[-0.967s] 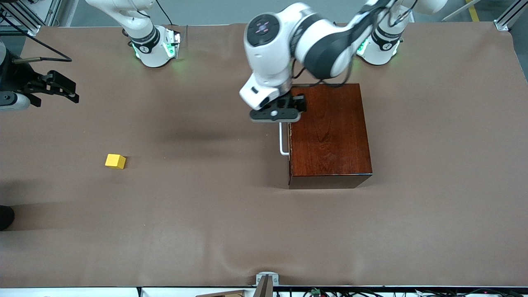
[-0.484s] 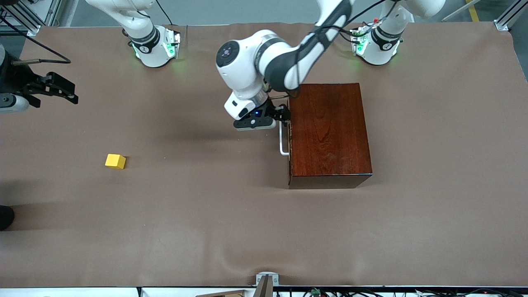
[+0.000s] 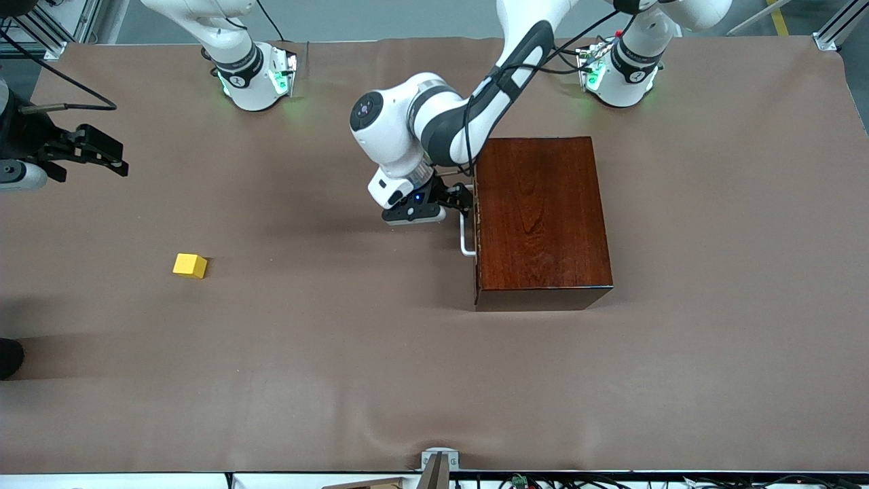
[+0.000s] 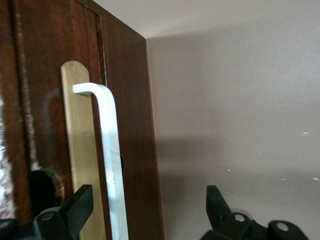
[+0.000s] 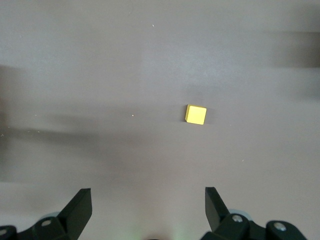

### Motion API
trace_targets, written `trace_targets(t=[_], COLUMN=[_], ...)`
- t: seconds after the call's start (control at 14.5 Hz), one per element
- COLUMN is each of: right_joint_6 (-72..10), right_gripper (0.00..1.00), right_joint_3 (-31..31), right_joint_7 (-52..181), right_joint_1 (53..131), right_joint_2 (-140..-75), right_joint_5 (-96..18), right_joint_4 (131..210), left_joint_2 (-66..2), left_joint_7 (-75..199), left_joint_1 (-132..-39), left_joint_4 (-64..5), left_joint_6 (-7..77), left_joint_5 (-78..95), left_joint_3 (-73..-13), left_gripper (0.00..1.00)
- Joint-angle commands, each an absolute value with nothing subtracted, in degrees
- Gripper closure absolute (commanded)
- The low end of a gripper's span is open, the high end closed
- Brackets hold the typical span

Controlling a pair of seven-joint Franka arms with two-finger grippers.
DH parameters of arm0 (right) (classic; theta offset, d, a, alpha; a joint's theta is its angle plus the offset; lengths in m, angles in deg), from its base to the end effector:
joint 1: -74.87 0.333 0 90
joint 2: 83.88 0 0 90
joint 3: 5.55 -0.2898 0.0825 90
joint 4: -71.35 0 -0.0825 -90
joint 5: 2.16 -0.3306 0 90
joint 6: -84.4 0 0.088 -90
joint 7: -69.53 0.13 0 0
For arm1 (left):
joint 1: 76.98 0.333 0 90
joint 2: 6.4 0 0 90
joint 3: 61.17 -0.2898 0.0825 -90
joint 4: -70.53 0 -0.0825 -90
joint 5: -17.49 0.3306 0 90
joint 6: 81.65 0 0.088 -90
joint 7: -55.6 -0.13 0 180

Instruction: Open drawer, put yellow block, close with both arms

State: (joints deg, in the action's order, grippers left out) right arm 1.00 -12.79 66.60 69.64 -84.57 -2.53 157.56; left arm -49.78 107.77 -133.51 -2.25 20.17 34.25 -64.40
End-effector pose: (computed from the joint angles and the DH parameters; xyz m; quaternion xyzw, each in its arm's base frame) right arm 0.4912 0.0177 0.5870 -0.9986 -0.0434 0.0305 0.0042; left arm 0.4062 -0.5051 0.2735 -0.9778 0.0621 -0.0512 0.1932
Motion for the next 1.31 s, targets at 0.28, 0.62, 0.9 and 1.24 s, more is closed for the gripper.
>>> trace_targets(t=[0.28,0.62,0.9,1.24], right_joint_6=[0.82,-1.55,-1.55,-4.27], right_gripper=[0.0,0.0,0.0,0.0], right_joint_3=[-13.55,-13.55,-13.46,-13.37], right_joint_7=[66.46,66.46,66.46,66.46], right_joint_1=[67.57,65.38,65.2,63.62], right_joint_2=[-85.11,-88.01,-91.61,-94.69], right_joint_5=[-2.33,-2.33,-2.25,-2.24], right_joint_4=[156.87,156.87,156.96,157.04], left_joint_2=[-52.46,-52.81,-52.9,-53.07], left_joint_7=[109.63,118.5,127.57,133.37], left_joint_1=[-133.76,-133.85,-133.85,-134.28], left_joint_4=[-0.31,0.04,0.04,0.04], left_joint_6=[25.2,32.58,40.06,46.22], left_joint_5=[35.86,35.42,35.42,35.42], left_joint_3=[-64.42,-62.67,-61.34,-61.43], left_gripper=[0.0,0.0,0.0,0.0])
